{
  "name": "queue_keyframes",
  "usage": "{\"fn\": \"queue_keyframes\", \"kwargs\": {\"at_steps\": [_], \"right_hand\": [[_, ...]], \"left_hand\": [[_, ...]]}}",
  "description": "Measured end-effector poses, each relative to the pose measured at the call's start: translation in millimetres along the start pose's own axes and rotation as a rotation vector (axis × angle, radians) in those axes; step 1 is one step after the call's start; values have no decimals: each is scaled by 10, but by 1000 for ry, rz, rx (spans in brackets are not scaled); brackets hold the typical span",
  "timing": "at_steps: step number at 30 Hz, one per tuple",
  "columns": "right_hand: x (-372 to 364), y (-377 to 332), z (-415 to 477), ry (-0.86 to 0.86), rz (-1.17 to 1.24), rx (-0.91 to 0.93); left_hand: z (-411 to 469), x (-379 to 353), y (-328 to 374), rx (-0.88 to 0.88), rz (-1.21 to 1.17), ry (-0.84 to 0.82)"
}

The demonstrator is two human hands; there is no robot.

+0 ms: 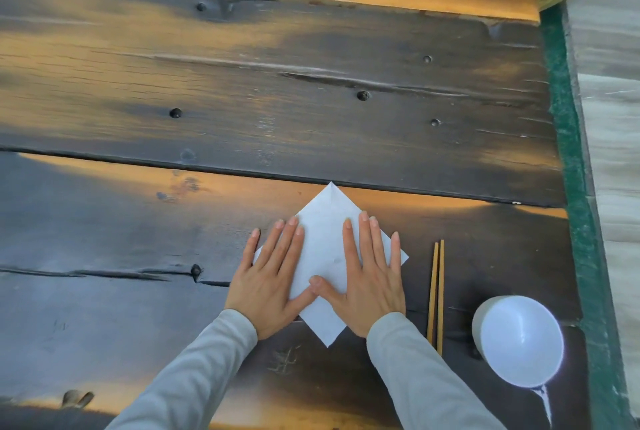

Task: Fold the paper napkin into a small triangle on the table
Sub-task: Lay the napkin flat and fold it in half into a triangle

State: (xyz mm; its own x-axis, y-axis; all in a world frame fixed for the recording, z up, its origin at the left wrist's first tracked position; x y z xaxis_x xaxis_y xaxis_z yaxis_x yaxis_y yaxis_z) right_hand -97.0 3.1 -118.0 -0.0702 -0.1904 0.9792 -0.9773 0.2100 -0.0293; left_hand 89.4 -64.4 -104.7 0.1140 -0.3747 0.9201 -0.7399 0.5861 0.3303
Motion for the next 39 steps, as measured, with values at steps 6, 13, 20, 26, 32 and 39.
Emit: {"fn": "queue_keyframes", "kwargs": {"at_steps": [6,13,20,26,32,39], "right_hand": [[-6,-26,1,8,20,-16],[137,47,-50,145,125,17],[166,84,-466,204,205,149],[212,3,-718,126,258,148],[331,-62,-687,30,221,111],[384,-123,-705,-16,200,106]], "left_hand": [[-244,43,-255,37,21,37],[-294,59,-210,-157,-64,149],[-355,-16,14,-319,-93,92],[-366,-112,-2,-268,-73,-2],[-375,-140,-10,-263,-97,5],[-389,-108,-18,-330,-77,7]]}}
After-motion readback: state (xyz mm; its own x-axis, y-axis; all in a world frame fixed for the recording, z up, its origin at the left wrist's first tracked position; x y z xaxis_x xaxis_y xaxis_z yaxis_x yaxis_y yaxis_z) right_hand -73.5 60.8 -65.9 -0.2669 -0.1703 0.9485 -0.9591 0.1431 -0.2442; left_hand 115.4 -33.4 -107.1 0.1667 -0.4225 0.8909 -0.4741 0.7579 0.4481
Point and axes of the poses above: each hand's wrist, its own z-axis towards the middle knuckle, its own x-axis out of the back of the hand, y = z × x, the point moved 1 cm from there along z, towards the middle knuckle, and after that the axes turned 10 degrees about -z, right-handed, at the moved point
